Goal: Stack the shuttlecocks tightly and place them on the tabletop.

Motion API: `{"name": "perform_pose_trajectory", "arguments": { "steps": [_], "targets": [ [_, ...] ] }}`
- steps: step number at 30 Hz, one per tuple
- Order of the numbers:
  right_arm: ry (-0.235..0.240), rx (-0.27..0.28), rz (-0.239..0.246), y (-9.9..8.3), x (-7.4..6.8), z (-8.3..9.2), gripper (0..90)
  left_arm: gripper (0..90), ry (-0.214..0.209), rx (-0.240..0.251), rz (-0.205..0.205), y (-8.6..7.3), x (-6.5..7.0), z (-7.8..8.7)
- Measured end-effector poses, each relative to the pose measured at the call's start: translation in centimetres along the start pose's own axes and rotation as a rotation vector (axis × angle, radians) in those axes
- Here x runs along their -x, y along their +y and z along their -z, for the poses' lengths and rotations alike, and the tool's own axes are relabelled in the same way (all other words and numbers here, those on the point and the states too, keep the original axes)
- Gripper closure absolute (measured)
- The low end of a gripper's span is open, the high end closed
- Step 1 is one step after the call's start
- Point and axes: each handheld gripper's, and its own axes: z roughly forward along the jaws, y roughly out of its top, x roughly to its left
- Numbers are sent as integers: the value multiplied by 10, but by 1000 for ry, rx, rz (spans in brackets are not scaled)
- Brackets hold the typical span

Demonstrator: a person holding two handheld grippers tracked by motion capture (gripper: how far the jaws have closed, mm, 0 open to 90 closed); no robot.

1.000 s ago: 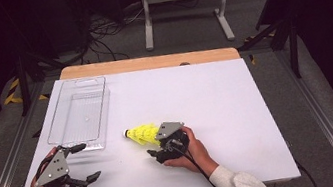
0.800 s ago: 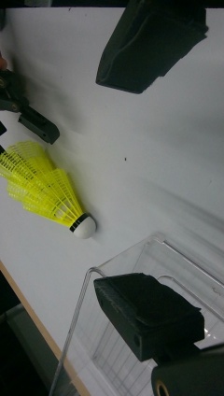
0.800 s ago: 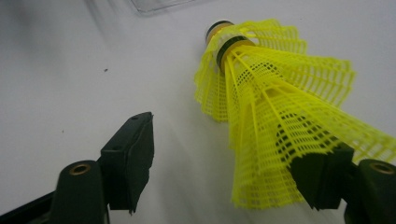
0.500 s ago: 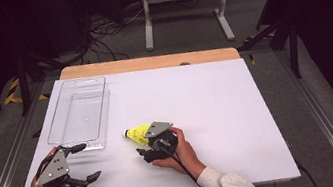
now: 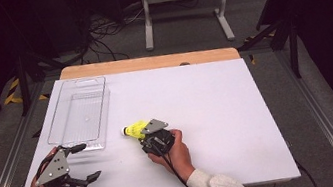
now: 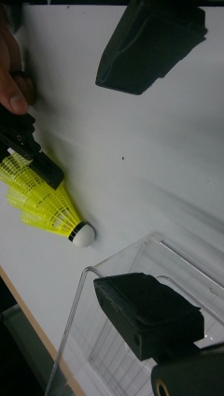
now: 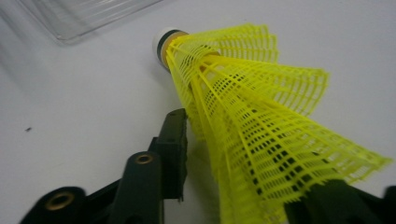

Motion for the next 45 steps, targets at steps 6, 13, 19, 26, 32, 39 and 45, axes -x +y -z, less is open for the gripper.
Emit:
{"name": "perform_pose_trajectory", "arguments": {
  "steps": [6,13,19,26,32,39,45],
  "targets": [
    [-24,-9,53,2,-1,-1,813,65,1,0,4,0,0,0],
    [-33,7,84,4,-3,0,868,64,2,0,5,-1,-1,0],
    [-30,18,79,4,-1,2,874,64,4,2,5,-1,-2,1],
    [-20,33,79,6,2,7,876,61,9,9,3,0,-2,2],
    [-7,41,98,8,4,11,877,58,17,15,3,0,-2,3],
    [3,49,99,9,8,14,878,58,15,26,9,0,-4,3],
    [21,50,98,9,10,17,879,57,12,34,14,0,-5,2]
  ]
}}
